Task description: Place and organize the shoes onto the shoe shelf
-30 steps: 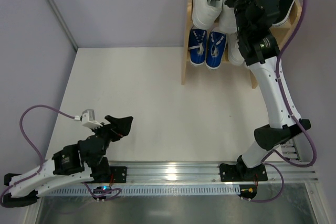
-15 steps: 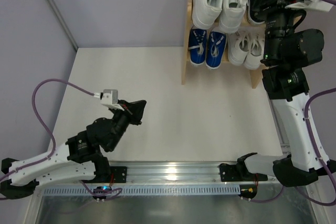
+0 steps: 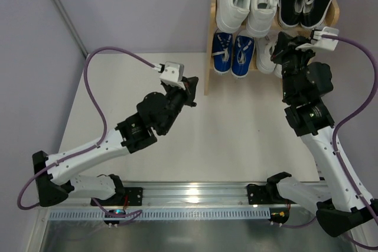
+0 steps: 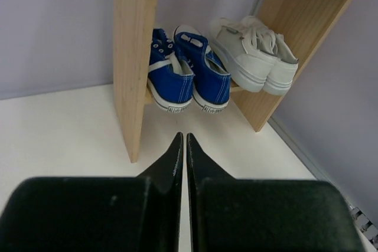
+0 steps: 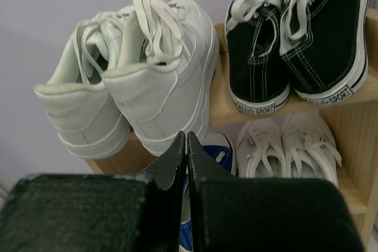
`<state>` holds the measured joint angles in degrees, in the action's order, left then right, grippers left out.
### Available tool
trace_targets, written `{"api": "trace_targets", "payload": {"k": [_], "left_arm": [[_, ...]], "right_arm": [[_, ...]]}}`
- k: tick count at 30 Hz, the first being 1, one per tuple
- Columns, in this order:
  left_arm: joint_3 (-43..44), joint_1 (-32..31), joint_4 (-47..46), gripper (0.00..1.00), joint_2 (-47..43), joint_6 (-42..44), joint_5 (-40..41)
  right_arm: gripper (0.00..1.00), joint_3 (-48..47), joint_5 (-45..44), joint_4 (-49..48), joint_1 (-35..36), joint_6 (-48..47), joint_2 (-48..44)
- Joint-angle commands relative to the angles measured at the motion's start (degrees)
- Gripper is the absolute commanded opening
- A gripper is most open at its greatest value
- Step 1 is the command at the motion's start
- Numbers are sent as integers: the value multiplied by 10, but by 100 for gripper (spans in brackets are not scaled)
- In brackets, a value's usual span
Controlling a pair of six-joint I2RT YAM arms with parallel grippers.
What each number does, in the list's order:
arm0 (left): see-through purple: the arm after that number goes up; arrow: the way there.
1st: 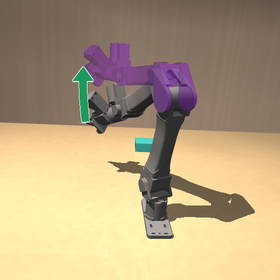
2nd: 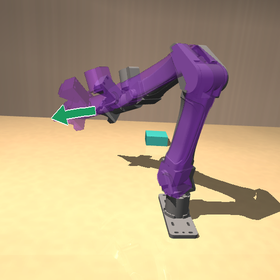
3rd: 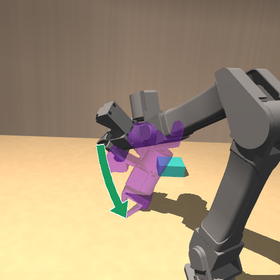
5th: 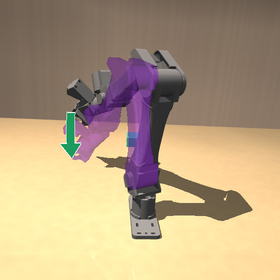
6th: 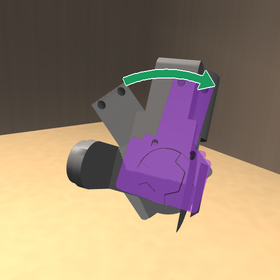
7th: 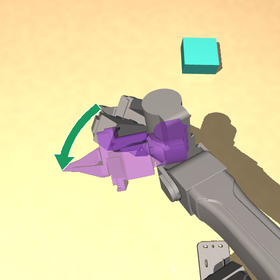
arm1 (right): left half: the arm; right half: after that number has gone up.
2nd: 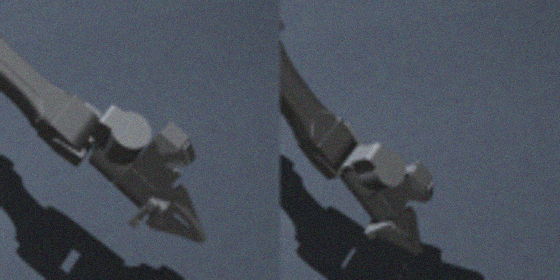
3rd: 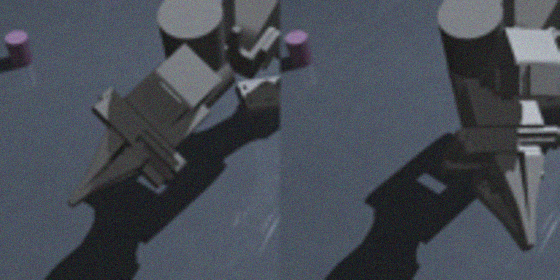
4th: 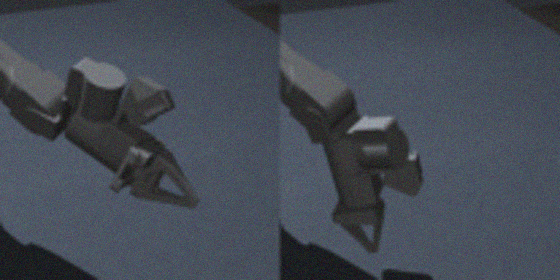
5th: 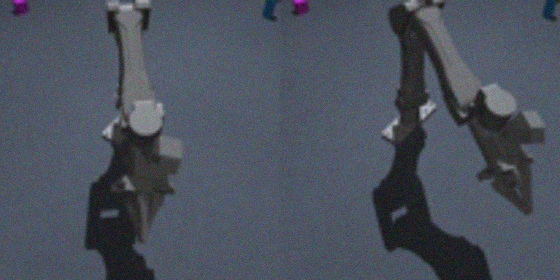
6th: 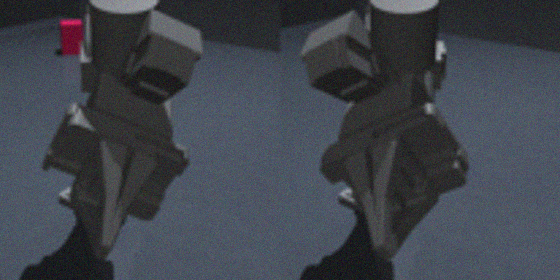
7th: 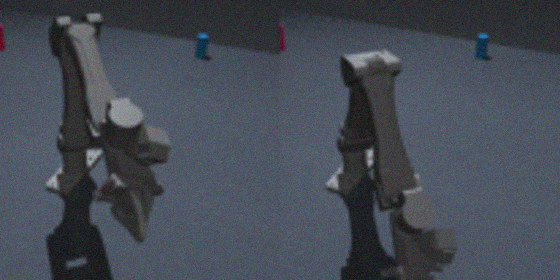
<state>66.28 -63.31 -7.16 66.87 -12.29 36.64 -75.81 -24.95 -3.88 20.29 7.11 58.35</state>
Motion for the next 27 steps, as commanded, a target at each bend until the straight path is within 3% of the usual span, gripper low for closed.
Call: {"api": "trace_targets", "payload": {"k": [1,6,10,27], "left_arm": [[47,27,-61,0,38,8,-77],[85,62,-122,0,98,-33,-159],[125,71,-154,0,153,-42,-178],[256,150,-229,0,340,-107,-164]], "right_arm": [[4,32,28,4,0,32,-19],[4,75,46,11,-1,49,-39],[4,103,61,14,-2,62,-48],[4,225,89,24,-3,77,-118]]}}
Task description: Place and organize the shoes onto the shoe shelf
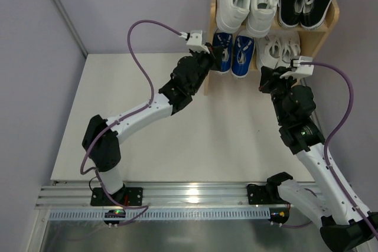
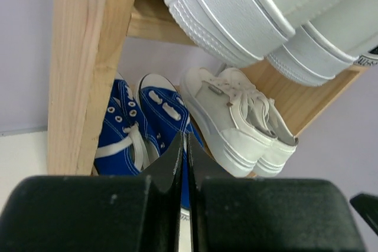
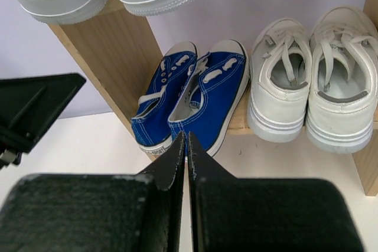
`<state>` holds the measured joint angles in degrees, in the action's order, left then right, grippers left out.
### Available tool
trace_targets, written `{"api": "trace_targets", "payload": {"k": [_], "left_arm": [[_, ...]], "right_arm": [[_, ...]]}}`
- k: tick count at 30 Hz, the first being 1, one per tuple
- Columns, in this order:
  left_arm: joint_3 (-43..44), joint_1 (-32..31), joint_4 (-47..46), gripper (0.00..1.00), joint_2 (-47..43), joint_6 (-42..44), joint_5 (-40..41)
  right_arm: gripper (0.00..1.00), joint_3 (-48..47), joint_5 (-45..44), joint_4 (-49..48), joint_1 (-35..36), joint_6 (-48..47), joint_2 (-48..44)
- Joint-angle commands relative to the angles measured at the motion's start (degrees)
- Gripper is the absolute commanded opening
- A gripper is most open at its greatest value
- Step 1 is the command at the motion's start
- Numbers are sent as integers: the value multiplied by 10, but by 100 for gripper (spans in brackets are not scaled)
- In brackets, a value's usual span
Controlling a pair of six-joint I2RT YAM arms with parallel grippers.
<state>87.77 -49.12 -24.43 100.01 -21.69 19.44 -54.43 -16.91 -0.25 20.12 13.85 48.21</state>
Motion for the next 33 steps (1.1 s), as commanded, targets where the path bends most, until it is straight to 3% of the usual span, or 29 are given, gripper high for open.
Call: {"api": "trace_targets", "payload": {"k": [1,12,25,29,33], "left_arm": [[47,8,-57,0,13,-16,7],[82,10,-113,0,47,-48,14],[157,18,-91,0,88,-112,-12],[147,21,-91,0,78,-114,-14],[74,38,-101,0,49,-144,-9]], "right_arm": [[4,15,7,-11,-2,10,-18],[4,59,2,-5,-4,13,-44],[4,66,8,-1,-5,15,-49],[4,74,6,-1,-6,13,-53],[4,80,6,-4,-8,13,-58]]}}
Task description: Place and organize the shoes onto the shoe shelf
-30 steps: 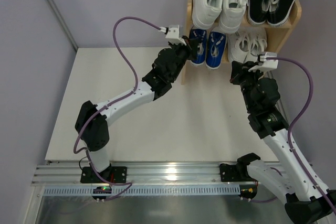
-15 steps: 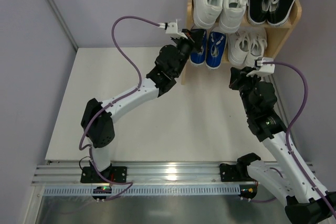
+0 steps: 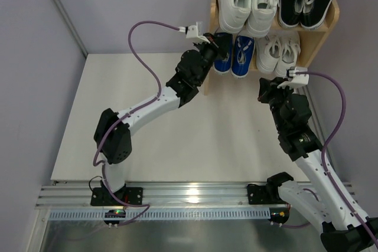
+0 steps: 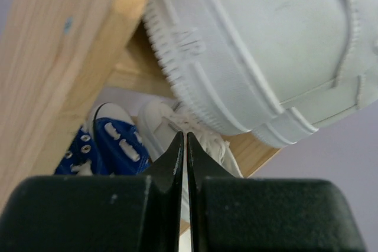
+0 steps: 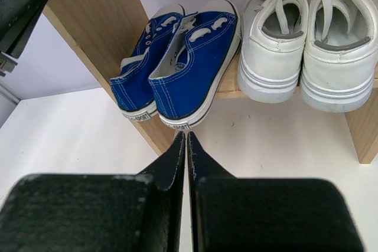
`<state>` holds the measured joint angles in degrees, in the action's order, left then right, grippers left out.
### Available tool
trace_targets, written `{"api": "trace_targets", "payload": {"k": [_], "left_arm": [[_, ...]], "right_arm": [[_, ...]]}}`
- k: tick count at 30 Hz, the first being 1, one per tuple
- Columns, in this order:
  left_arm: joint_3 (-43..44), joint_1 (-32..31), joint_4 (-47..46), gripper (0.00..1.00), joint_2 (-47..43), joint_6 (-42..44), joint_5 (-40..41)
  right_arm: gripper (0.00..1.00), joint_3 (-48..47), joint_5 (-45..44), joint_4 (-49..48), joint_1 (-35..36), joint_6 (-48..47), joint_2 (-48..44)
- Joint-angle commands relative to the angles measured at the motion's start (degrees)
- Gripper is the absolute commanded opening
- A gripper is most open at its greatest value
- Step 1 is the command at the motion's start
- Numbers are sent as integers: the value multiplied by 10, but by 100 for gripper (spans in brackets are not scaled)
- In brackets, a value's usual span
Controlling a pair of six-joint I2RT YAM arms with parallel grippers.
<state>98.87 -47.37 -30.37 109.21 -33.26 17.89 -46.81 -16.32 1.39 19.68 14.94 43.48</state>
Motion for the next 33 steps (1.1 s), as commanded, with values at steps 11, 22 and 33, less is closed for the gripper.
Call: {"api": "trace_targets", "payload": {"k": [11,22,33], "left_arm": [[14,43,-21,0,-34,-80,-35],[70,42,7,0,5,-133,-83],[-55,60,3,0,-73,-89,-31]], "right_arm": [[4,0,14,-31,-6,15,1],[4,0,9,-30,-7,7,4],[4,-2,6,-31,-8,5,5]]}}
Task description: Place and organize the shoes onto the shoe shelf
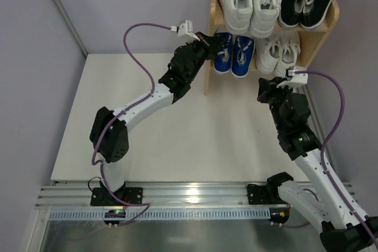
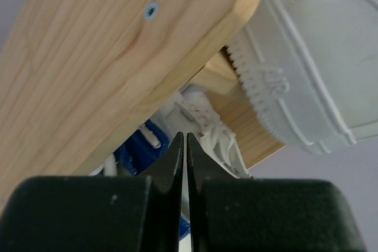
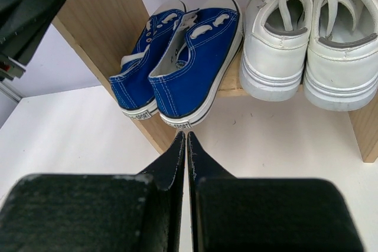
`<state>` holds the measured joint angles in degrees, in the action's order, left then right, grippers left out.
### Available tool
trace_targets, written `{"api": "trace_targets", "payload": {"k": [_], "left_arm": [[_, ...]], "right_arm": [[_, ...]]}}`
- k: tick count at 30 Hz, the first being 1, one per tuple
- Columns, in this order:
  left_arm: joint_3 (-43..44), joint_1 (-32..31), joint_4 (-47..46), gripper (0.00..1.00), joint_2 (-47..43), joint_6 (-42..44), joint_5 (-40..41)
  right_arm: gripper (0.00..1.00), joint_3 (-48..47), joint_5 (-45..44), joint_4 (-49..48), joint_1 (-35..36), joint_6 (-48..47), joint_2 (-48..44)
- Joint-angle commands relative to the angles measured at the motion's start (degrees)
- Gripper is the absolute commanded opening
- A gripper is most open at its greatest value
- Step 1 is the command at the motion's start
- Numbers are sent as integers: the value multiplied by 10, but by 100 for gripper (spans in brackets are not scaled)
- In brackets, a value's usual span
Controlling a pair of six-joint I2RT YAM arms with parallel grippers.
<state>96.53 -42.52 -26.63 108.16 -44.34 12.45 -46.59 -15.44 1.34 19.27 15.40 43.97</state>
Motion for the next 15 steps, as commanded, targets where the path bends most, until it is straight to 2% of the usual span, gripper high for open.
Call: {"api": "trace_targets", "payload": {"k": [1,3,6,8,12,14,15], "left_arm": [[-50,13,-38,0,-78,38,29],[-102,14,-48,3,-124,56,58],[-177,16,-61,18,-196,93,97],[-224,17,-39,25,-237,109,112],[-280,16,44,54,-320,118,122],[-296,16,78,64,-359,118,117],[-315,16,110,74,-372,117,115]], "right_arm": [[4,-7,-4,-30,-4,-2,0],[4,-19,-6,-26,-5,-7,2],[4,-43,-25,-17,-5,-16,4],[4,-58,-46,14,-5,-13,-2],[4,-60,-52,37,-5,-9,-24],[8,-54,-51,53,-5,-5,-31],[13,-53,-50,59,-5,-2,-34]]}}
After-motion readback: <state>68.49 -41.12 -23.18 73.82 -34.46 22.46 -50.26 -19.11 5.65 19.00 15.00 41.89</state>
